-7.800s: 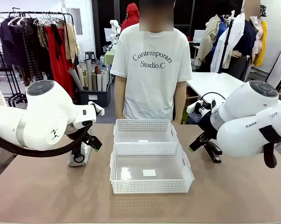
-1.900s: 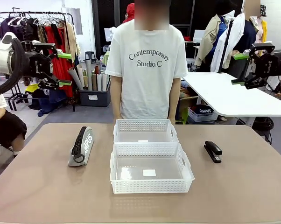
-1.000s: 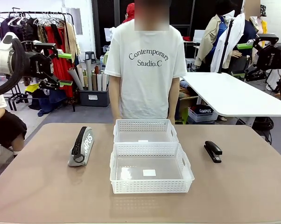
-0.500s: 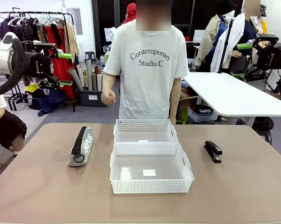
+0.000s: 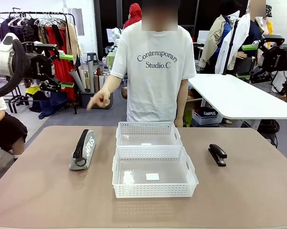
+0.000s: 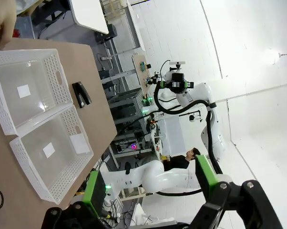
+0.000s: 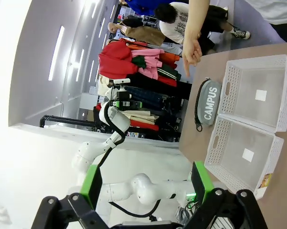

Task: Distribute items into two baskets.
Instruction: Pick up the Pencil pouch that the person points to.

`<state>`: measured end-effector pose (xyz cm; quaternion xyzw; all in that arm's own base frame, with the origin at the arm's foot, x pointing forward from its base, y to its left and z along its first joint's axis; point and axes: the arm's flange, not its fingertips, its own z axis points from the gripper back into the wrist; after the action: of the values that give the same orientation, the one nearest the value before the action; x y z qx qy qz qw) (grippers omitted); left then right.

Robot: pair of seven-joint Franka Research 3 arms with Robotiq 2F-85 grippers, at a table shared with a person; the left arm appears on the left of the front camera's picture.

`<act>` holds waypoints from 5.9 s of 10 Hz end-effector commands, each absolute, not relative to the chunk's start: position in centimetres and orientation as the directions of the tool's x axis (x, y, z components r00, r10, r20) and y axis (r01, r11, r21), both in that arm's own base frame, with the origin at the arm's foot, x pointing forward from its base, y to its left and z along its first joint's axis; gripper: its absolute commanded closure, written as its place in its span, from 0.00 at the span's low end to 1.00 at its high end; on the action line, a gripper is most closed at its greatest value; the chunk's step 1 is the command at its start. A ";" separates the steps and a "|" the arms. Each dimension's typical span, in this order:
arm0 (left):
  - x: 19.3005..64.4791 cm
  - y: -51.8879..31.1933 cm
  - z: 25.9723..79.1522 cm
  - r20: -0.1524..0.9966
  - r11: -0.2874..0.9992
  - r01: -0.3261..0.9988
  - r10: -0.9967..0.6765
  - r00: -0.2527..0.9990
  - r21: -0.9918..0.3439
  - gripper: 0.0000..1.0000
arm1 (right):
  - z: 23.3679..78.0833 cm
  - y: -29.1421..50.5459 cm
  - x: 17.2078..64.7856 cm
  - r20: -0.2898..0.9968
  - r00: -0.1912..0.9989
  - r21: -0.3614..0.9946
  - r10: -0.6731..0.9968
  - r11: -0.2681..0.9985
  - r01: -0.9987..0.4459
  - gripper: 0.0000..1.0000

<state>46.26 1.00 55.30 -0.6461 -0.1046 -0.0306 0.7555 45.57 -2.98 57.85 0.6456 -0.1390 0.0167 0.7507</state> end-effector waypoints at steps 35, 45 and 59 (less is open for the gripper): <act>52.9 -14.7 44.2 -0.011 0.987 0.111 -0.111 0.994 0.118 0.00 | 57.9 -2.9 45.5 0.230 0.961 0.964 -0.153 0.169 -0.204 0.00; 55.2 -12.2 37.5 -0.045 0.997 0.080 -0.079 0.996 0.017 0.32 | 57.9 -2.9 45.5 0.230 0.961 0.964 -0.153 0.169 -0.204 0.00; 52.2 -9.2 48.1 -0.010 1.000 -0.003 0.003 1.000 -0.019 1.00 | 57.9 -2.9 45.5 0.230 0.961 0.964 -0.153 0.169 -0.204 0.00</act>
<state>52.75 -10.13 45.95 0.0046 0.0133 -0.0084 0.9999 45.61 -2.98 57.78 0.6455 -0.1384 0.0161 0.7510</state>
